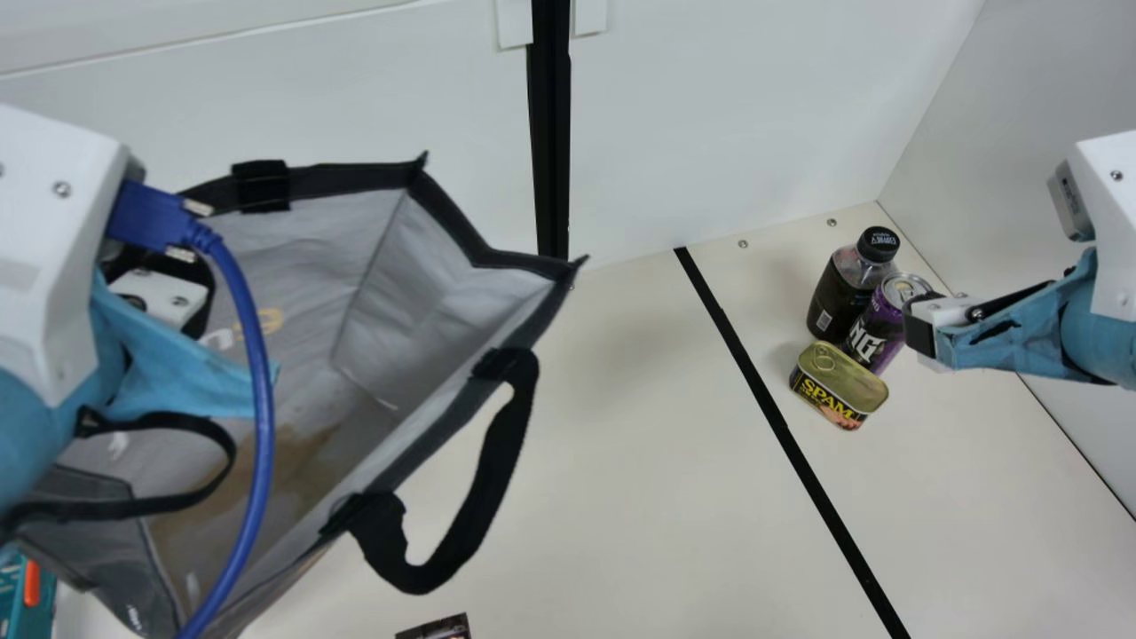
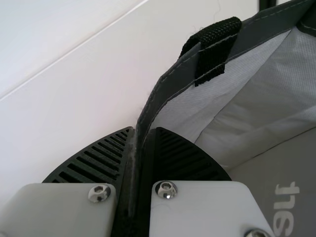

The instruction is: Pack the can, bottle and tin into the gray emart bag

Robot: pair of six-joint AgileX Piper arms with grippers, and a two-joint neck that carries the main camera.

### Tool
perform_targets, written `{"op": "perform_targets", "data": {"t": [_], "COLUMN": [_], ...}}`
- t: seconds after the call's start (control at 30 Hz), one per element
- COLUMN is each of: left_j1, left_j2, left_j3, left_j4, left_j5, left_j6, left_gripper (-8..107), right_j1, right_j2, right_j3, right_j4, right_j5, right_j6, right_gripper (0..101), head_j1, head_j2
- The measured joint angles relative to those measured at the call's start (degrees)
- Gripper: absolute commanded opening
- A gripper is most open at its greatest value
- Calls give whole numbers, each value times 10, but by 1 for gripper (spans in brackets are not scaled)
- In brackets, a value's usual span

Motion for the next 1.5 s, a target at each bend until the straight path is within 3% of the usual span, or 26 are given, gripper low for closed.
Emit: {"op": "perform_targets", "data": {"t": [0.37, 0.77, 1.1, 1.5], "left_j1": [-29, -80, -125, -151], "left_j2": [-36, -58, -55, -38], "left_j3": [103, 230, 303, 321], "left_j4": [142, 248, 265, 235], "left_j5": [-14, -11, 0, -11], "left_j6": [-88, -202, -280, -331], "left_gripper": [10, 10, 10, 10], "right_j1": [0, 0, 0, 0], "right_j2": [0, 0, 0, 0], "right_j3": [0, 0, 0, 0], "right_j4": [0, 0, 0, 0], "right_j5": [0, 0, 0, 0], "right_j6": [0, 0, 0, 0], "right_gripper": [91, 91, 91, 91], "head_j1": [0, 0, 0, 0], "head_j2": [1, 1, 0, 0]}}
